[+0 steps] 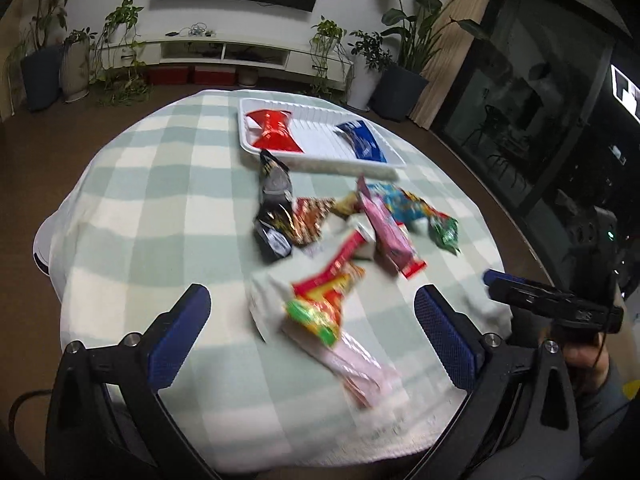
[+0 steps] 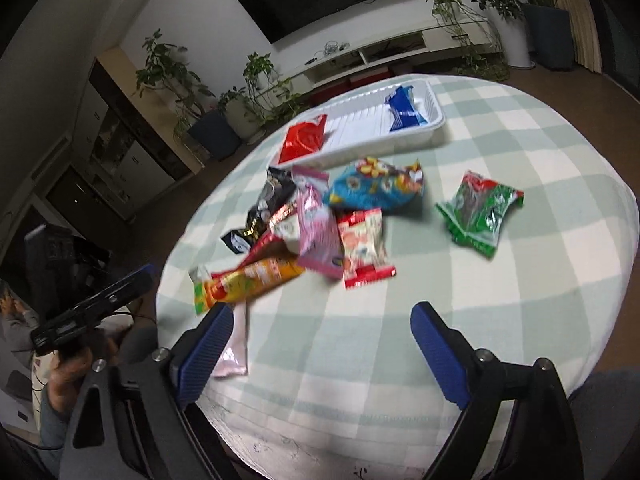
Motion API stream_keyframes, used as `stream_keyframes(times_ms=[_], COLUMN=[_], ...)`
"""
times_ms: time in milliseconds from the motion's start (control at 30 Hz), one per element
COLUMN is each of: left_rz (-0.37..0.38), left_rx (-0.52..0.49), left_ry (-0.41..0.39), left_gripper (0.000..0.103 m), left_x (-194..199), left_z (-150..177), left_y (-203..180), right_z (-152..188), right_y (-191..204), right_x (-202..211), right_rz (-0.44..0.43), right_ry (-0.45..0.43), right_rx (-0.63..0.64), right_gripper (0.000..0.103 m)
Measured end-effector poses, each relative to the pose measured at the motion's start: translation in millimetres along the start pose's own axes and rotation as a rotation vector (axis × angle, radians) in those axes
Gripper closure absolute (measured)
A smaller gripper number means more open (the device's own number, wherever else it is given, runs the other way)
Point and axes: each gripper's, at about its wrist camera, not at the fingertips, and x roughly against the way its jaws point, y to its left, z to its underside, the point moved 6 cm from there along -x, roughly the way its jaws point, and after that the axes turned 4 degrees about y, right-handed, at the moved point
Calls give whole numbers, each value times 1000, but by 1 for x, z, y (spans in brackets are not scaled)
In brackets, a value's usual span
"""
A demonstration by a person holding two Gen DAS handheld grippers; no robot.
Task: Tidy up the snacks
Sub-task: 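Move the left tool back to the pile and grasp the pink-white bar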
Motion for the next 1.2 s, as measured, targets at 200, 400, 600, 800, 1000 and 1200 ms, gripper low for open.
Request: stream_keyframes(times_ms=[200, 400, 600, 800, 1000, 1200], left_rz=[-112, -230, -268, -239, -239, -259], left_rx=[-21, -36, -55, -41, -76, -146], left_ry=[74, 122, 215, 232, 262, 275], left_gripper=[0, 1, 8, 36, 42, 41], left_x=[-18, -51, -87, -89, -85, -87], left_z=[28, 24, 31, 37, 38, 40], left_y=[-25, -34, -24, -10, -1, -5], right_z=[12, 15, 16, 18, 18, 19], right_y=[-5, -5, -7, -11, -12, -7], right_x=[-6, -1, 1, 0, -2, -4], right_rz=[12, 25, 28, 47, 58, 62], right_ry=[15, -2, -13, -15, -12, 2], right_rx=[-38, -35, -39, -31, -30, -8], right_gripper=[14, 14, 14, 14, 14, 14])
